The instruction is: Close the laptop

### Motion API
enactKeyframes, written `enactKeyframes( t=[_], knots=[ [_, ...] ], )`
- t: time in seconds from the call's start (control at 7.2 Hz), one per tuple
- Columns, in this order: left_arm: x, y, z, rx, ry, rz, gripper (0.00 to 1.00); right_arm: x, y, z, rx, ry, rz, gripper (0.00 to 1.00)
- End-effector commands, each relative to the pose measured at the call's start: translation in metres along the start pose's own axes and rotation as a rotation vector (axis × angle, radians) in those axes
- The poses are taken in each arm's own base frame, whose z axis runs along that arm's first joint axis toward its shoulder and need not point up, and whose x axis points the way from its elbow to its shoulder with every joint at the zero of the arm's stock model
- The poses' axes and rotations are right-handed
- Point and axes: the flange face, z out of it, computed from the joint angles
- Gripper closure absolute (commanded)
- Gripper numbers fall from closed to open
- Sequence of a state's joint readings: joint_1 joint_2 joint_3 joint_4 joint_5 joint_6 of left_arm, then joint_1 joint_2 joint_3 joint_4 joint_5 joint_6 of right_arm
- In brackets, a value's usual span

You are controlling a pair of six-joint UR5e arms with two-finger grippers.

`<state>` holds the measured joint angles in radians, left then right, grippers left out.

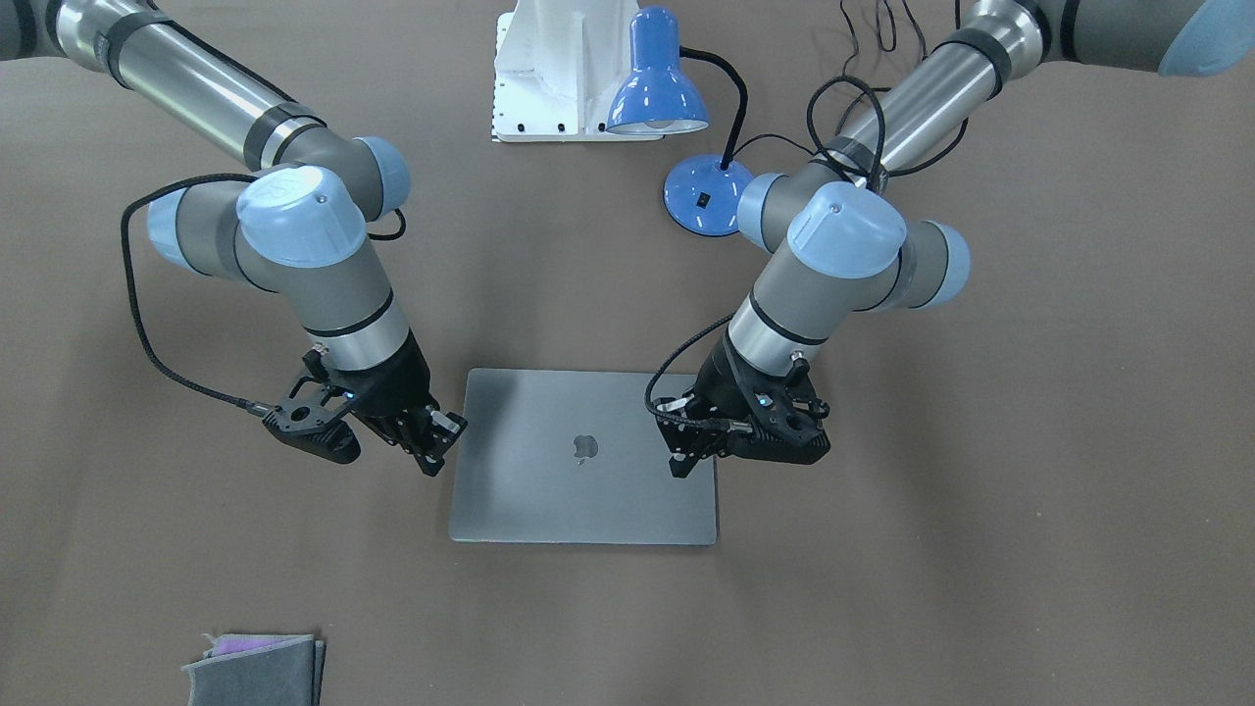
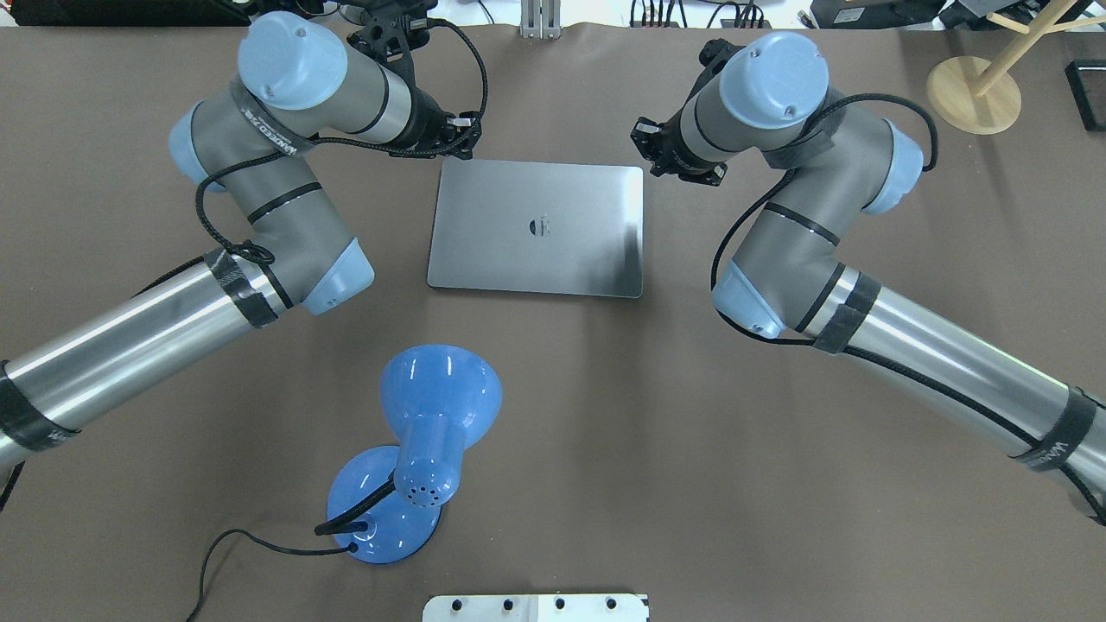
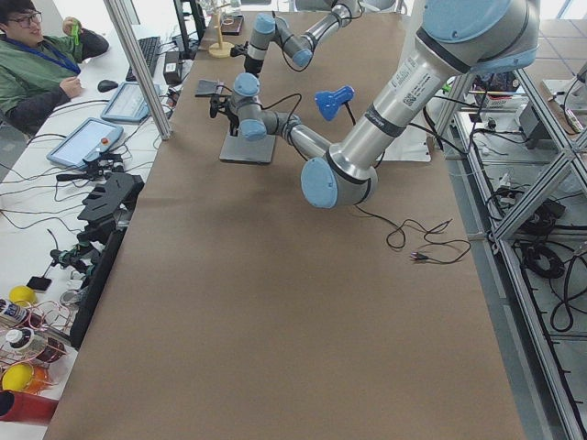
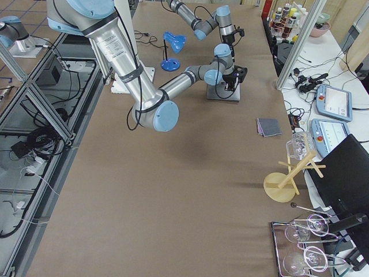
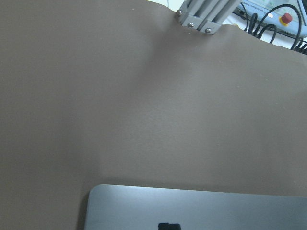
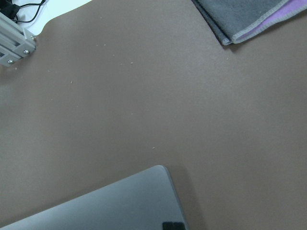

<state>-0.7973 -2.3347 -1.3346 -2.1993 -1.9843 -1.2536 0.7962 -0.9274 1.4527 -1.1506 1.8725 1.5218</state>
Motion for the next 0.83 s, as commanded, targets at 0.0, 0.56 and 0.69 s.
enactKeyframes(
  t=[0.0, 0.56, 0.69],
  knots=[
    [-0.039, 0.011, -0.069, -0.093, -0.006, 0.060, 0.37, 0.077, -0.042, -0.050, -0.043, -0.012, -0.126, 0.73],
    [-0.208, -0.015, -0.161, -0.140, -0.099, 0.293, 0.02, 0.173, -0.079, -0.107, -0.082, 0.235, -0.335, 0.00],
    [-0.250, -0.022, -0.175, -0.158, -0.156, 0.355, 0.02, 0.218, -0.076, -0.135, -0.107, 0.297, -0.399, 0.00]
  ],
)
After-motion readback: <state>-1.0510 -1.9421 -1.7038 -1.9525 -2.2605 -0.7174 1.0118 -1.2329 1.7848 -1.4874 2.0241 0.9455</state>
